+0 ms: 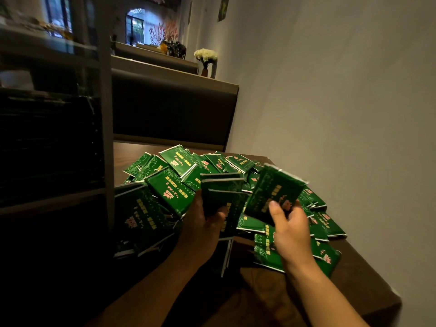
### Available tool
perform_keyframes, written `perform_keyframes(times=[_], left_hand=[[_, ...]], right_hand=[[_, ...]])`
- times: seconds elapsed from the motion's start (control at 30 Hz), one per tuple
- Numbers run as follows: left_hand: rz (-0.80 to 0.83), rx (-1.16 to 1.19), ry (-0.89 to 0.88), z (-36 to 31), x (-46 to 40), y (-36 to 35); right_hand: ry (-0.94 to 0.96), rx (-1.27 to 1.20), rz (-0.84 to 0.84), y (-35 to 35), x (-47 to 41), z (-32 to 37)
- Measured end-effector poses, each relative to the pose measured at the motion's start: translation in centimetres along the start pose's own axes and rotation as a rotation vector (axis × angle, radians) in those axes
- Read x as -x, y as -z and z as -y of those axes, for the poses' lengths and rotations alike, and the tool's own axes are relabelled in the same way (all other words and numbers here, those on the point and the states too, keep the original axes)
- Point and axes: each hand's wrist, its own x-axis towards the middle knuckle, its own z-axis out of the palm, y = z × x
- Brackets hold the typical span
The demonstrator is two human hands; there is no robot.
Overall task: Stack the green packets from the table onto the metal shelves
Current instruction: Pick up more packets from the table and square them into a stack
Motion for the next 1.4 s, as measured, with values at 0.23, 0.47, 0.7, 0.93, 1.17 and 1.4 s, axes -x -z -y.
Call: perform_keyframes(times=[0.23, 0.47, 0.7, 0.93, 1.17, 1.4], left_hand=[[-0.160, 0.096, -0.039, 0.3, -0.8, 0.6], [-0.090, 0.150, 0.046, 0.3, -0.5, 0.2], [-0.113, 0.240, 0.099, -0.2, 0.3, -0.1], [0.012, 0.103, 0.051, 0.5, 0.3, -0.5], [-0.032, 0.048, 0.051, 0.2, 0.3, -0.5], [-0.028, 0.003, 0.102, 0.4, 0.4, -0.6]], right_hand=[[-0.016, -0.264, 0.113, 0.5, 1.0, -0.8], [-0.092, -0.187, 0.402, -2.2, 2.8, -1.7], [-0.019, -0.208, 0.392, -4.2, 2.7, -2.0], [-0.050, -0.090, 0.496, -4.6, 2.4, -2.8], [-0.024, -0.027, 0.469, -4.6, 2.3, -3.1], [-0.132, 0.121, 0.514, -5.1, 3.0, -3.8]])
